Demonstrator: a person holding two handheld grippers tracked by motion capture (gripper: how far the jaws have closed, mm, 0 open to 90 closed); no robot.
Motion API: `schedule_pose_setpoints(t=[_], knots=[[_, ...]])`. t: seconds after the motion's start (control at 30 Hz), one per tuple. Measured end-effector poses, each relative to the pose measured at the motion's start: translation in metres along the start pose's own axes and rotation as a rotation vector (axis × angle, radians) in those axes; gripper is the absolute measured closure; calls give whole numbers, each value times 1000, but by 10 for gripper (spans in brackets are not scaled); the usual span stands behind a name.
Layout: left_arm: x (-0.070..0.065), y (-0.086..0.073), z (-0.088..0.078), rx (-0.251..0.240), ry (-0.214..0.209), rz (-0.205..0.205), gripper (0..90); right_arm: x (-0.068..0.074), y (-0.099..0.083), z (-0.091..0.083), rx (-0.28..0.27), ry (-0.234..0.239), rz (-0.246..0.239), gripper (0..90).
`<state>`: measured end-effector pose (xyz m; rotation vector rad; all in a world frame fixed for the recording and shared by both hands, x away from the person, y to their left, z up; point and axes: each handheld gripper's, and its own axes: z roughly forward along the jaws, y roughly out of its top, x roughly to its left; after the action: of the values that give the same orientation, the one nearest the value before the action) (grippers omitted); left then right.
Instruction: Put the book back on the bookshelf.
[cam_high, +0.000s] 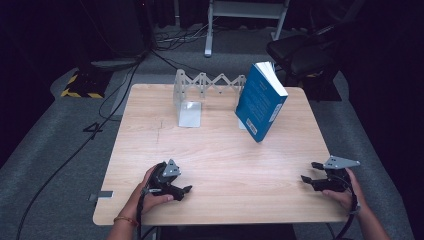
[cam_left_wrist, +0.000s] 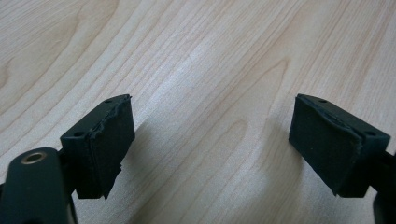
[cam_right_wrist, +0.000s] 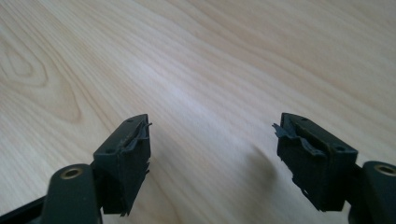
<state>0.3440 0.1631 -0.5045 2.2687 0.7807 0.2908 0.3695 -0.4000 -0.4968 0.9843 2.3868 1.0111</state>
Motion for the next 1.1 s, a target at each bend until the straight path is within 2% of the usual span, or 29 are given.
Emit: schedule_pose_setpoints(t=[0.13, 0.2, 0.3, 1.1], knots=[[0, 0, 0, -1, -1, 0, 147, -5, -16, -8, -16, -5, 52, 250], [0, 0, 0, -1, 0, -1, 147, -7, -20, -11, -13, -13, 81, 240], [0, 0, 0, -1, 1, -2, 147, -8, -22, -13, -9, -22, 99, 234], [1, 1, 1, 2, 5, -5, 145, -6, -21, -12, -8, -50, 124, 221]])
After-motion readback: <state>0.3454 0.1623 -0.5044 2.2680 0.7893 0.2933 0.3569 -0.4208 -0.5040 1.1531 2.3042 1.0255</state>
